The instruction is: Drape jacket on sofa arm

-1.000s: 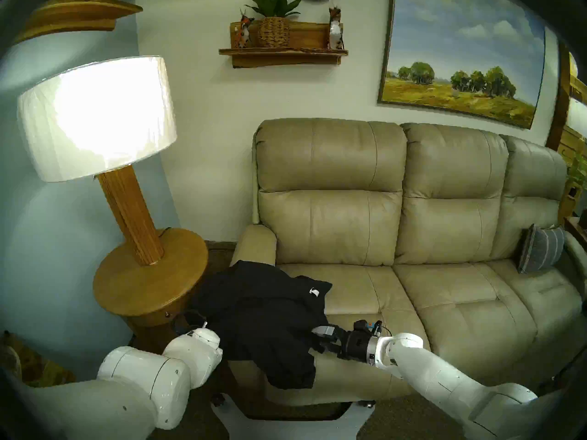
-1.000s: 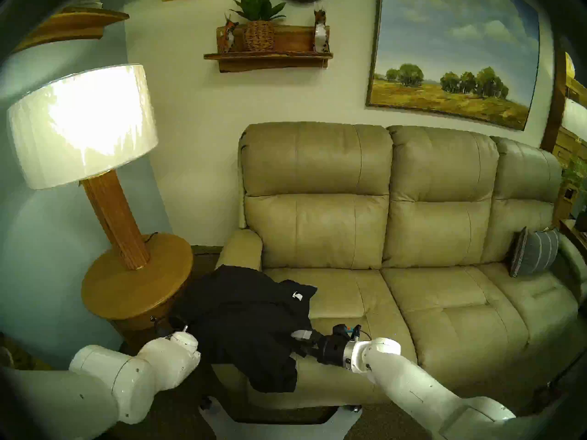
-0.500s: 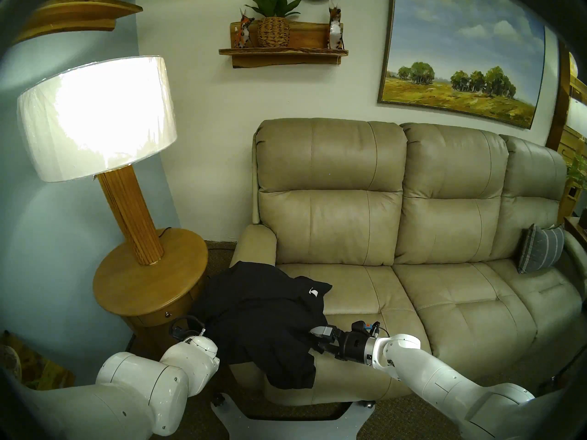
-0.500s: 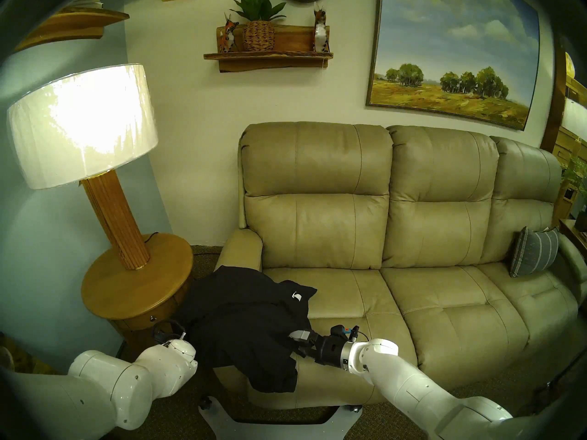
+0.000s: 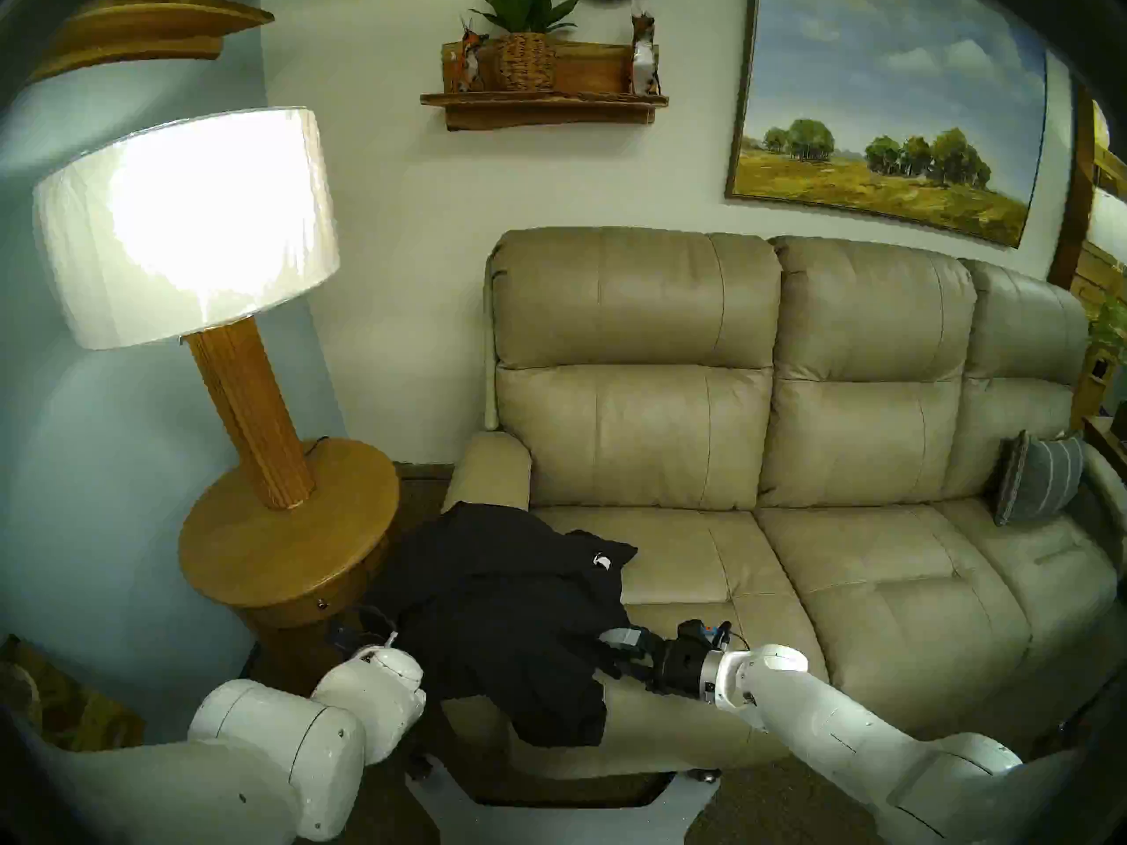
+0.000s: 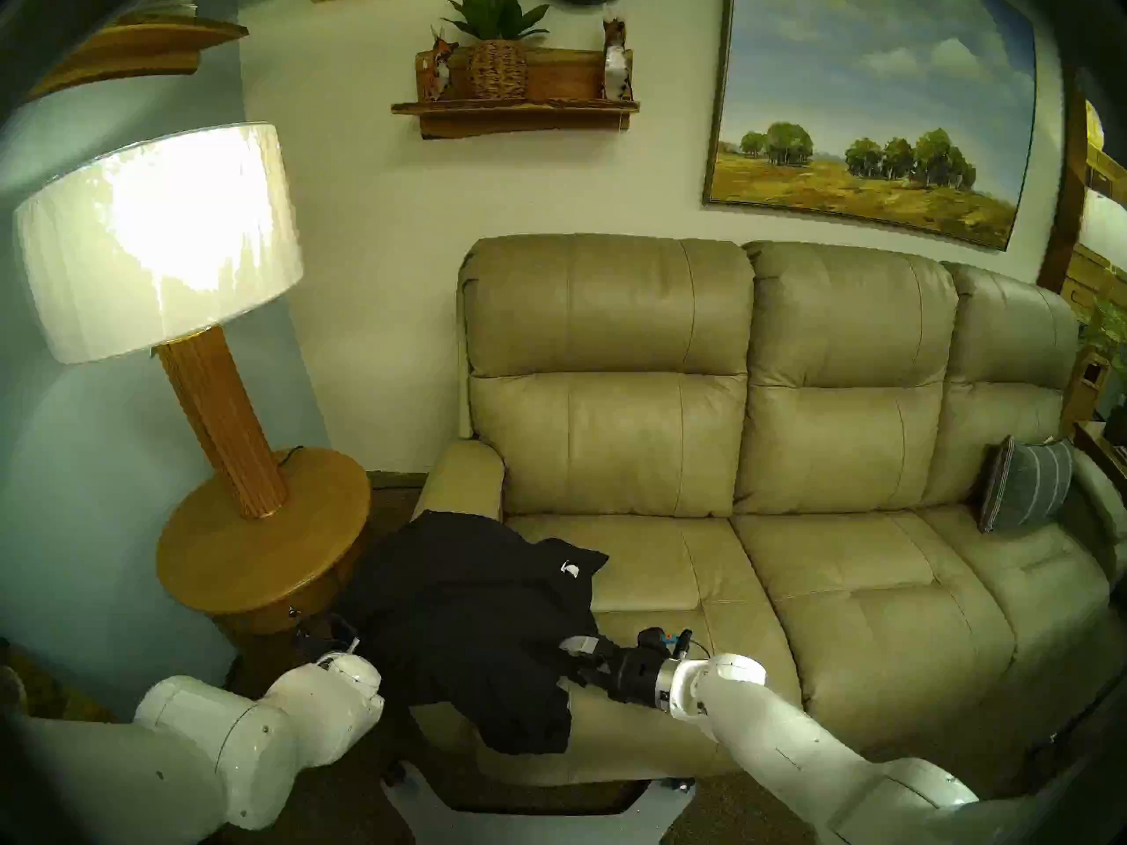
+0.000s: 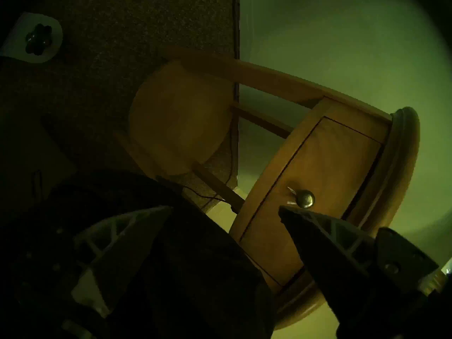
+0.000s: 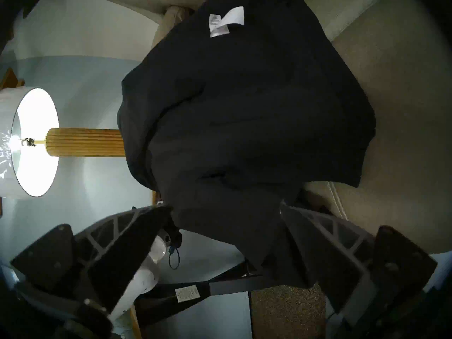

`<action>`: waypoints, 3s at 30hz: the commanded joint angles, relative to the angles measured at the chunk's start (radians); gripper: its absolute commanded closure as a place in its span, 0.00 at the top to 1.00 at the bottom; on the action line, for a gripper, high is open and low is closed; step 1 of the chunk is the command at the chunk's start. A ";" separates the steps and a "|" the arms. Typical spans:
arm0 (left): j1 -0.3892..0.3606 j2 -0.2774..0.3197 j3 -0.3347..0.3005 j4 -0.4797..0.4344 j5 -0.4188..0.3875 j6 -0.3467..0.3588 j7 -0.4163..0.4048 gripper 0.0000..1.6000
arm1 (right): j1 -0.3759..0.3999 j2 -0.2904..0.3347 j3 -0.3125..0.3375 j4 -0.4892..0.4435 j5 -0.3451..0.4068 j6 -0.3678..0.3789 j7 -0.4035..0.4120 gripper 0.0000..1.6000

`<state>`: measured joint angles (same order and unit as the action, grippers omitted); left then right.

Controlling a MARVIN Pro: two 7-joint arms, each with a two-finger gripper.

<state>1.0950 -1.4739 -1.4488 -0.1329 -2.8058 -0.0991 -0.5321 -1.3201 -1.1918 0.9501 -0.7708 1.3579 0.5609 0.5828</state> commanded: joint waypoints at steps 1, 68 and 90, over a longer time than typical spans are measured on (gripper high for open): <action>0.012 -0.053 0.012 -0.016 0.015 -0.009 -0.109 1.00 | 0.014 -0.014 -0.007 -0.006 -0.003 0.001 0.030 1.00; 0.164 -0.229 0.088 -0.010 0.089 0.071 -0.615 1.00 | 0.059 -0.097 0.012 0.272 -0.030 -0.039 0.068 1.00; 0.139 -0.240 0.138 0.033 0.152 0.096 -0.677 1.00 | 0.066 -0.130 0.020 0.291 -0.034 -0.037 0.068 1.00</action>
<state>1.2534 -1.7103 -1.3325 -0.0905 -2.6806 -0.0147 -1.1776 -1.2640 -1.3080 0.9707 -0.4713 1.3231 0.5224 0.6439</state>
